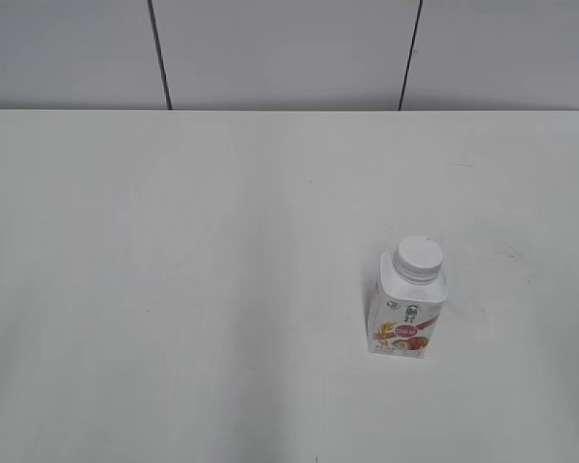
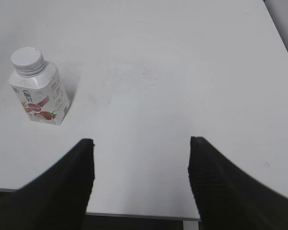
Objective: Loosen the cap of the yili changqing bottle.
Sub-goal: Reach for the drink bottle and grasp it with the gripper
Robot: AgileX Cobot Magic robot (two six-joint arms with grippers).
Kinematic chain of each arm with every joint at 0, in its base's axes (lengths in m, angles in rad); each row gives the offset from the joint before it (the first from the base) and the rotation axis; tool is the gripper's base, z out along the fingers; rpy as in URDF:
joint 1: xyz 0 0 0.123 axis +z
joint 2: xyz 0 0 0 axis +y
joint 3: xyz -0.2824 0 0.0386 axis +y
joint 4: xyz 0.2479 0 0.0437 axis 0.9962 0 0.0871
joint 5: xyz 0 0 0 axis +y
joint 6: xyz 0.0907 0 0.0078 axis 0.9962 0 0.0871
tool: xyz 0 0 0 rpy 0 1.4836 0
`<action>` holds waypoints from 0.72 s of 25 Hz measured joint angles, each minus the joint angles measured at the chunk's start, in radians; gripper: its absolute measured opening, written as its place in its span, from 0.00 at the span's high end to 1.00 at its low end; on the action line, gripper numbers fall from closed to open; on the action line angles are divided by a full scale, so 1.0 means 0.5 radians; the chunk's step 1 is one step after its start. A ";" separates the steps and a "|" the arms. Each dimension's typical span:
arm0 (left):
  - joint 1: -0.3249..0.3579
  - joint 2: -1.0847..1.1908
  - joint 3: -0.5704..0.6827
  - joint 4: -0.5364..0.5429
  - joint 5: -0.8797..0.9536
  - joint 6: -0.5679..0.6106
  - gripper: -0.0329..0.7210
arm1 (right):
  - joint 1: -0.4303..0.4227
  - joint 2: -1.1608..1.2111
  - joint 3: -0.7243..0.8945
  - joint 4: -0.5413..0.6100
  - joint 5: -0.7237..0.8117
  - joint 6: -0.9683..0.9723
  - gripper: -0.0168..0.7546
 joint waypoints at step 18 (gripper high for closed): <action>0.000 0.000 0.000 0.000 0.000 0.000 0.22 | 0.000 0.000 0.000 0.000 0.000 0.000 0.34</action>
